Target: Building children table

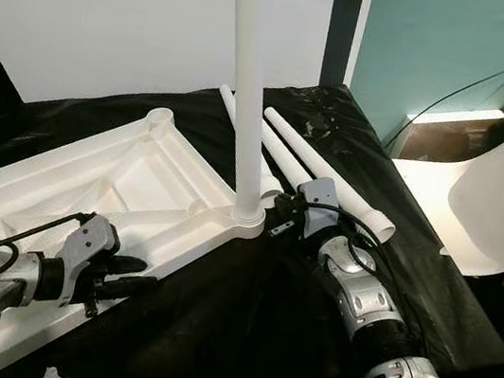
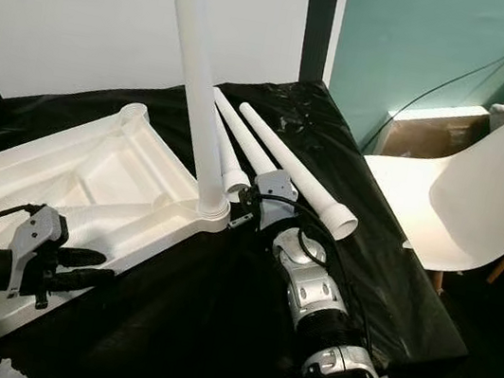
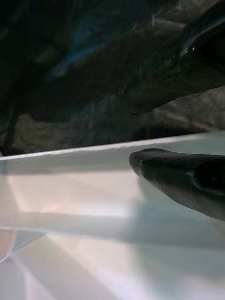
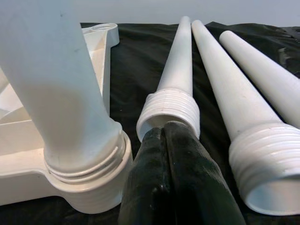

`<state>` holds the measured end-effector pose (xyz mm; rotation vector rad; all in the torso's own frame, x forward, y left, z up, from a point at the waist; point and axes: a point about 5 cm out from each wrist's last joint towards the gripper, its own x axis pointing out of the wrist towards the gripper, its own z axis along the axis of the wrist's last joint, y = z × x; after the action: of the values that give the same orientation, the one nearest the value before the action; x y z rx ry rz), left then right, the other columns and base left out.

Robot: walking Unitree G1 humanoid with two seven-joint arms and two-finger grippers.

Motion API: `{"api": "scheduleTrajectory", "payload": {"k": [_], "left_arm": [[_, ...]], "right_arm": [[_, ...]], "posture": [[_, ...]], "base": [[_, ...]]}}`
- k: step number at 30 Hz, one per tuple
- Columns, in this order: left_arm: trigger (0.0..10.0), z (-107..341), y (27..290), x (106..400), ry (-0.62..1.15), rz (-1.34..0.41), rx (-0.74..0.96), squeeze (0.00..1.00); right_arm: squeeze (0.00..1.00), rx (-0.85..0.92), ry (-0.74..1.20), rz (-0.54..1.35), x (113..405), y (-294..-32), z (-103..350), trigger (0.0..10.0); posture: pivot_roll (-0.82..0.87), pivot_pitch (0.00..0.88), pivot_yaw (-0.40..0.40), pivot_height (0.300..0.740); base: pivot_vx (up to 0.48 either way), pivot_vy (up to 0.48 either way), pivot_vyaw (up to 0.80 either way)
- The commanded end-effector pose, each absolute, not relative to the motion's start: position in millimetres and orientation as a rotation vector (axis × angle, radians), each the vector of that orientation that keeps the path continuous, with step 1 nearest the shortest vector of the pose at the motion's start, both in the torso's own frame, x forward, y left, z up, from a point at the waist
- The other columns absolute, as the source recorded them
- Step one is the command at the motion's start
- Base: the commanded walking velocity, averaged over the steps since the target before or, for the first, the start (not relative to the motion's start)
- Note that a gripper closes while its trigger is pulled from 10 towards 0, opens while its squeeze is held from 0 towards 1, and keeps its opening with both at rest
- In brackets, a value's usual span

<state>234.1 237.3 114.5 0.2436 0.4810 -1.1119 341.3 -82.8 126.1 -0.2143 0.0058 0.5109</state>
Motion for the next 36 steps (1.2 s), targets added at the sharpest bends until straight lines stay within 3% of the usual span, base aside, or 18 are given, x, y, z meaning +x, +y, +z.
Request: {"api": "scheduleTrajectory", "payload": {"k": [1,7,8,9,10,11,13,16,24,36], "left_arm": [[10.0,114,232,228,0.495,-1.202,0.211,0.0],[10.0,96,229,226,0.558,-1.172,0.258,0.0],[9.3,86,228,224,0.611,-1.165,0.279,0.0],[3.8,77,227,223,0.65,-1.149,0.293,0.0],[3.8,77,227,223,0.65,-1.149,0.293,0.0],[0.0,68,223,224,0.681,-1.113,0.308,0.0],[0.0,62,219,226,0.695,-1.083,0.325,0.0],[0.0,50,210,246,0.681,-0.901,0.344,0.0],[0.0,49,209,252,0.687,-0.886,0.356,0.0],[0.0,42,238,252,0.769,-0.75,0.419,0.0]], "right_arm": [[0.0,-0.213,0.019,0.503,341,-84,125,10.0],[0.0,-0.217,0.025,0.489,341,-87,126,10.0],[0.0,-0.218,0.025,0.488,341,-87,127,10.0],[0.0,-0.218,0.024,0.486,340,-88,128,10.0],[0.0,-0.218,0.024,0.486,340,-88,128,10.0],[0.0,-0.218,0.023,0.481,340,-89,129,10.0],[0.0,-0.217,0.024,0.476,339,-90,129,10.0],[0.0,-0.218,0.029,0.466,338,-93,129,10.0],[0.0,-0.221,0.039,0.46,337,-95,128,10.0],[0.0,-0.22,0.052,0.464,335,-94,126,10.0]], "posture": [[-0.08,0.0,0.106,0.74],[-0.08,0.0,0.106,0.74],[-0.08,0.0,0.106,0.74],[-0.09,0.0,0.108,0.74],[-0.09,0.0,0.108,0.74],[-0.09,0.0,0.109,0.74],[-0.09,0.0,0.108,0.74],[-0.1,0.0,0.108,0.74],[-0.1,0.0,0.105,0.74],[-0.09,0.0,0.105,0.74]], "base": [[0.0,0.0,0.0],[0.0,0.0,0.0],[0.0,0.0,0.0],[0.0,0.0,0.0],[0.0,0.0,0.0],[0.0,0.0,0.0],[0.0,0.0,0.0],[0.0,0.0,0.0],[0.0,0.0,0.0],[0.0,0.0,0.0]]}}
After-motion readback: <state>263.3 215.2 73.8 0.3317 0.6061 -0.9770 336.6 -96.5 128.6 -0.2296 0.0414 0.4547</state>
